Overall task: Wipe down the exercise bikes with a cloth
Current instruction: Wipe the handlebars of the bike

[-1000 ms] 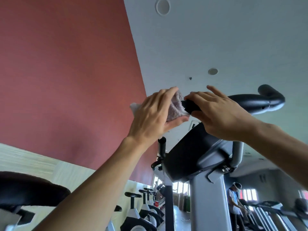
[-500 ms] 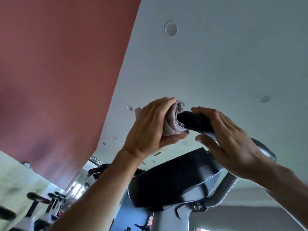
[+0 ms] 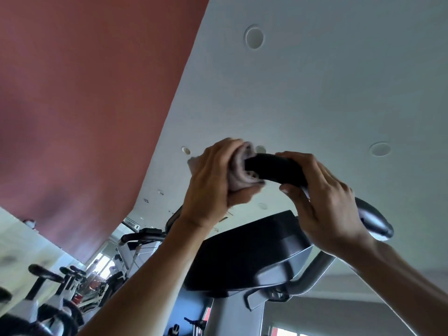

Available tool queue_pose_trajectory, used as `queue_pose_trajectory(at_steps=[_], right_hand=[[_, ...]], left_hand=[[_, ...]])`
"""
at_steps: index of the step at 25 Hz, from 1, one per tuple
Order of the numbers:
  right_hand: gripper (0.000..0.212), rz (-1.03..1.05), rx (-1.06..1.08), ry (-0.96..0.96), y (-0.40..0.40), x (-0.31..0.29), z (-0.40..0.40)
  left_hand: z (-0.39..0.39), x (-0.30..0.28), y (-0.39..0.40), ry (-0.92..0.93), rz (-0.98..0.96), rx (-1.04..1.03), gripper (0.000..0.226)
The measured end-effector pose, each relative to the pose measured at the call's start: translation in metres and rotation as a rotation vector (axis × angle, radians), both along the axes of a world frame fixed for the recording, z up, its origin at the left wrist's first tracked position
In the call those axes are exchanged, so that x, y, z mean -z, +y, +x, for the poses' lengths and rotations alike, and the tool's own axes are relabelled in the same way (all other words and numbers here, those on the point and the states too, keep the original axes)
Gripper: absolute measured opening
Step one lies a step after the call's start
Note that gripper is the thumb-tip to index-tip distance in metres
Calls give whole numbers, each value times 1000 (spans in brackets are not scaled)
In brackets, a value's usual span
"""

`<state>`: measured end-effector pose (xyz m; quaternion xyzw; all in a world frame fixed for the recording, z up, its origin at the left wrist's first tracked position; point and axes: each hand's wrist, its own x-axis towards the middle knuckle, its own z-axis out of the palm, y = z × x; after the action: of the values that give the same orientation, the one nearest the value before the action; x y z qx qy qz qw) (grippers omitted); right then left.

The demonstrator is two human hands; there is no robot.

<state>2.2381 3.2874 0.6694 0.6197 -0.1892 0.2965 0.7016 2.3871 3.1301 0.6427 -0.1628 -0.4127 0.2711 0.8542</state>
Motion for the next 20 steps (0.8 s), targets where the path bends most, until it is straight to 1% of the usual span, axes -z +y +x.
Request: queue_pose_trajectory(at_steps=[1, 2, 3, 5, 7, 9, 12, 14, 17, 20], right_hand=[[41, -16, -14, 4, -1, 1, 0], [40, -34, -18, 5, -3, 2, 0], [40, -44, -17, 1, -3, 2, 0], [42, -38, -9, -14, -1, 2, 1], [46, 18, 22, -23, 1, 0, 0], [53, 85, 71, -22, 4, -2, -8], [71, -28, 128, -112, 6, -2, -45], [77, -75, 53, -209, 7, -2, -76], [83, -9, -64, -308, 4, -6, -107], [74, 18, -121, -268, -1, -7, -125]], left_hand=[[-1, 3, -11, -32, 41, 86, 69], [-3, 6, -16, -30, 69, 124, 69], [-6, 9, -13, -16, 87, 108, 69], [-6, 10, 3, 10, 90, 0, 65], [1, 9, 21, 58, 45, -150, 62], [9, 8, 36, 126, 10, -358, 60], [12, 3, 65, 173, -28, -698, 53], [4, -1, 87, 189, -20, -880, 46], [-18, -6, 107, 245, 27, -1074, 48], [-54, -14, 118, 274, 33, -1276, 57]])
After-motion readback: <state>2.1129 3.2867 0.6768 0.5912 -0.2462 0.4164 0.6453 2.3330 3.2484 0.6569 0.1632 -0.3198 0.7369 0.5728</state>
